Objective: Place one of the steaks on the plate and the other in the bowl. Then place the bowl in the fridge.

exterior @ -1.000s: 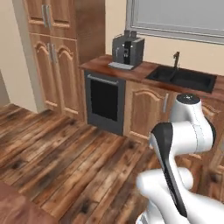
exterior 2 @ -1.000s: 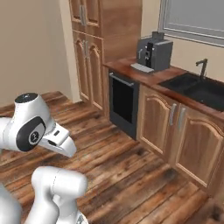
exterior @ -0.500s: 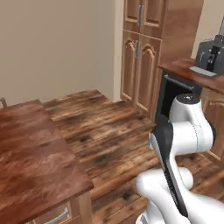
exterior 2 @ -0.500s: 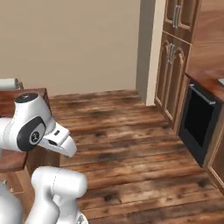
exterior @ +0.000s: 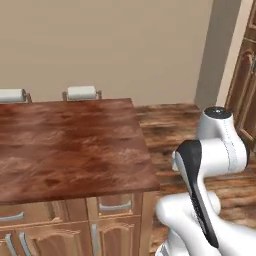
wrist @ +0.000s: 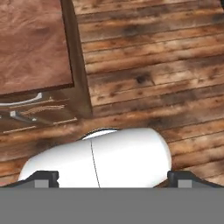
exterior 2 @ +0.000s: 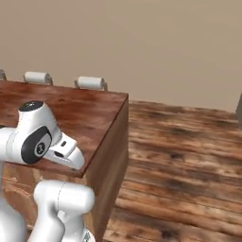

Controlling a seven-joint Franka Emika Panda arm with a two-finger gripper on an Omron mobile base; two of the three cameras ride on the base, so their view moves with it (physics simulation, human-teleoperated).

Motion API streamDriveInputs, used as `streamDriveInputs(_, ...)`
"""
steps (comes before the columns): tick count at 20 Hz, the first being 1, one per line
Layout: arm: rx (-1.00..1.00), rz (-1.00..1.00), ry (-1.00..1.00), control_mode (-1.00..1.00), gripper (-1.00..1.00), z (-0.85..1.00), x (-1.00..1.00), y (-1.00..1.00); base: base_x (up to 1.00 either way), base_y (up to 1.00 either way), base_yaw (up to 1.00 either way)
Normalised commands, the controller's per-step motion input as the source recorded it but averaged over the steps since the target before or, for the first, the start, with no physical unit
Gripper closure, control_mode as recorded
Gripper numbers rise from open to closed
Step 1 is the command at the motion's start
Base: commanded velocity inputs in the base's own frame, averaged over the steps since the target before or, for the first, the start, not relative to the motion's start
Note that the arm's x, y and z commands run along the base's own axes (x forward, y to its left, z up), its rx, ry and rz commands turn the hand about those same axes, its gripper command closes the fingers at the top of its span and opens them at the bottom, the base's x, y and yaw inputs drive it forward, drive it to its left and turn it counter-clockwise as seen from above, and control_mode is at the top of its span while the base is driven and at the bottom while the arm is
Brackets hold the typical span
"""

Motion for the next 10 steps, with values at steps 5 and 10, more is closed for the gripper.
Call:
streamDriveInputs(5,0.00,0.00,0.00,1.00,-1.00,0.00,0.00,0.00,-0.20,1.00,0.82)
streamDriveInputs(10,0.00,0.00,0.00,1.00,-1.00,0.00,0.00,0.00,-0.11,0.99,0.87)
